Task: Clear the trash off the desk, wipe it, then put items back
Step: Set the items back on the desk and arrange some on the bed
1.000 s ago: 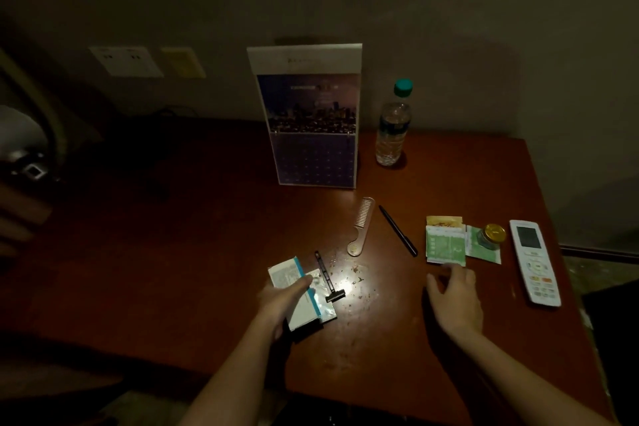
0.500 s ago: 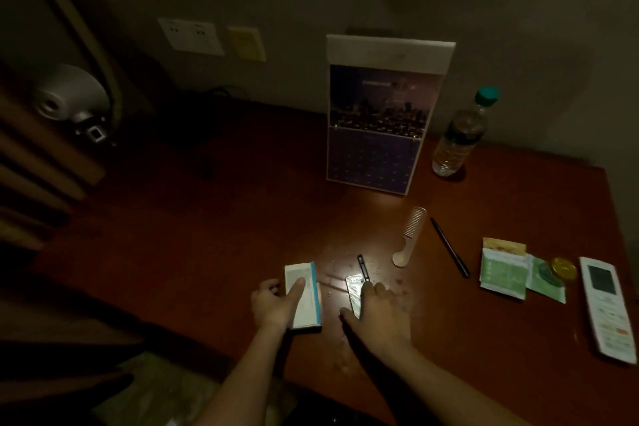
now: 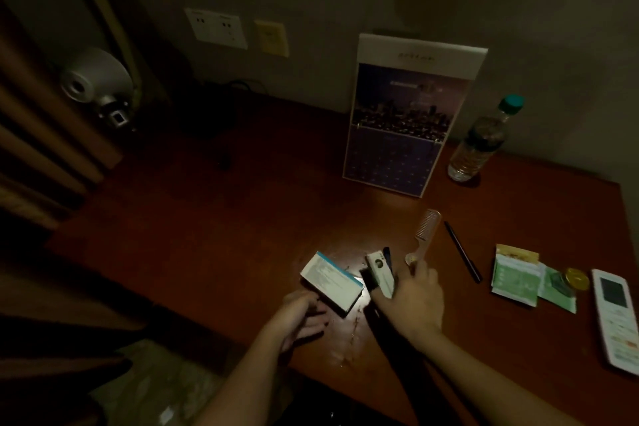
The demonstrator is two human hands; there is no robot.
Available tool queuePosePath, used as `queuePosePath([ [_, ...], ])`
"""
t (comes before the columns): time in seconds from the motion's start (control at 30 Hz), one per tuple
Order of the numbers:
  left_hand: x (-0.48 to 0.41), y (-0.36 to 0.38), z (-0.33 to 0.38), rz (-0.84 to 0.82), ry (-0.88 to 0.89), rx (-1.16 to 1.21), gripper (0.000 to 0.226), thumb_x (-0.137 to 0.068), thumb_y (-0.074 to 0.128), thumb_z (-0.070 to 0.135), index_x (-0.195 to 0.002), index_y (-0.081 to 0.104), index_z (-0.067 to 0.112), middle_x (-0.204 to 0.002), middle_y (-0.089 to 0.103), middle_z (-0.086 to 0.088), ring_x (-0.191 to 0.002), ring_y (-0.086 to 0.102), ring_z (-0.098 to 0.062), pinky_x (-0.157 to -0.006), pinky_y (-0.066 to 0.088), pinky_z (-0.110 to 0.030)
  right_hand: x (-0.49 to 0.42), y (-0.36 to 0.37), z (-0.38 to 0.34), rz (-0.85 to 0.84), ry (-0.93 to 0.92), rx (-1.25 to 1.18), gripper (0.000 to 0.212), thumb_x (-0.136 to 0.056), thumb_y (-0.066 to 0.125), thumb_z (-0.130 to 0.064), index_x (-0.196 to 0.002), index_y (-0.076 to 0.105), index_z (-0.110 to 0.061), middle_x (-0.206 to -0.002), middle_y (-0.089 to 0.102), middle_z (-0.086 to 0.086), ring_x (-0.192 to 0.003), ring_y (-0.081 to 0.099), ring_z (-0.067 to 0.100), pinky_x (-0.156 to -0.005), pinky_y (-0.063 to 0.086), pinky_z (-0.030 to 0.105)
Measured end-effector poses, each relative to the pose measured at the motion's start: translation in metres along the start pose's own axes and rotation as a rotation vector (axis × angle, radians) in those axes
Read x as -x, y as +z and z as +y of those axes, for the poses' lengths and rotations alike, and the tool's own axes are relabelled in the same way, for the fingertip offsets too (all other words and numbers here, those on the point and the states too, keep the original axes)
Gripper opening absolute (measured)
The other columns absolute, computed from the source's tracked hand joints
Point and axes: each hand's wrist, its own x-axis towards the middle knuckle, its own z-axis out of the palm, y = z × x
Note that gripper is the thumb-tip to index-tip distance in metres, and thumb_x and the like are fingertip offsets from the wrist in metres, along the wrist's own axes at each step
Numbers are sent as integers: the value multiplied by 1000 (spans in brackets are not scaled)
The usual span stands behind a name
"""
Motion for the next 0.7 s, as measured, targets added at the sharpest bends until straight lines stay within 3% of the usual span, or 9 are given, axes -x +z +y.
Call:
queuePosePath([
  [0.1, -4, -4, 1, 112, 37, -21, 18, -97, 41, 1, -108, 51, 11, -94, 62, -9, -73, 64, -18, -51, 54, -24, -5, -5, -10, -13, -138, -6, 55, -79, 53, -55, -120, 48, -19, -129, 40, 5, -114, 40, 19, -86, 46, 30],
  [0.23, -6, -23, 1, 239, 64, 15, 21, -97, 41, 0, -112, 51, 10, -95, 58, -10, -77, 59, -20, -55, 51, -29, -8, 0, -40, -73, -267, 18, 47, -82, 52, -50, -115, 46, -17, -123, 44, 2, -109, 43, 16, -86, 47, 31],
  [0.47, 1, -46, -5, 305, 105, 36, 20, -97, 42, 2, -111, 52, 12, -100, 57, -8, -84, 59, -19, -57, 51, -28, -7, 28, -71, -244, -223, -5, 81, -83, 61, -52, -142, 21, -13, -137, 36, 7, -121, 40, 23, -95, 43, 38],
  [0.7, -9, -61, -6, 382, 222, -118, 21, -97, 41, 3, -109, 57, 11, -95, 60, -5, -79, 57, -16, -62, 51, -27, -18, 34, -74, -212, -250, 2, 62, -94, 46, -47, -138, 23, -10, -137, 37, 10, -120, 39, 25, -95, 42, 33],
])
